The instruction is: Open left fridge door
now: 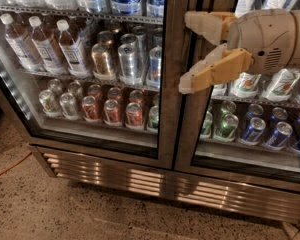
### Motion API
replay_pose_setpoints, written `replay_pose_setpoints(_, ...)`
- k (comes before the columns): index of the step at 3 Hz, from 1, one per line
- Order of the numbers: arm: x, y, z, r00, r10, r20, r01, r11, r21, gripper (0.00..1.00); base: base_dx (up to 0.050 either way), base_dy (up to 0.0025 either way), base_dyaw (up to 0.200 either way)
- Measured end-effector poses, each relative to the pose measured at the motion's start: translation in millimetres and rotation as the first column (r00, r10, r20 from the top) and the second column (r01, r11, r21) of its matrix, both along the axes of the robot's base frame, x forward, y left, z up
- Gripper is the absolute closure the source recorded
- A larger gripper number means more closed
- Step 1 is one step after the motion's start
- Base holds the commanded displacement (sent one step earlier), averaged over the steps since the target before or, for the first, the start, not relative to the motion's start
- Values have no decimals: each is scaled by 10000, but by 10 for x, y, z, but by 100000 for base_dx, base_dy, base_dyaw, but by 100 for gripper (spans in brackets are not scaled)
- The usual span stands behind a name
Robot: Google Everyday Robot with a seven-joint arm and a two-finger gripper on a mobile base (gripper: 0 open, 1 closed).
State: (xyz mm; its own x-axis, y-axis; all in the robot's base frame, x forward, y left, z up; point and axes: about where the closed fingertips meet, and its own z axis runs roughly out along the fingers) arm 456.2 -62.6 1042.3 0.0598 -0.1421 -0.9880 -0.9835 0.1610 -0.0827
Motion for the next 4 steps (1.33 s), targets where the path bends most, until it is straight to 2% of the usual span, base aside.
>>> replay_pose_setpoints(1,37,95,-53,9997,-231,-27,230,9989,-400,0,0,0,0)
replay_pose_setpoints(2,37,91,-49,9995,-289,-108,286,9992,-261,0,0,0,0)
replay_pose_setpoints(3,40,56,-34,9966,-603,-553,629,9969,473,0,0,0,0)
replay_pose_setpoints(4,40,56,-34,9966,-603,-553,629,9969,473,0,4950,0,0)
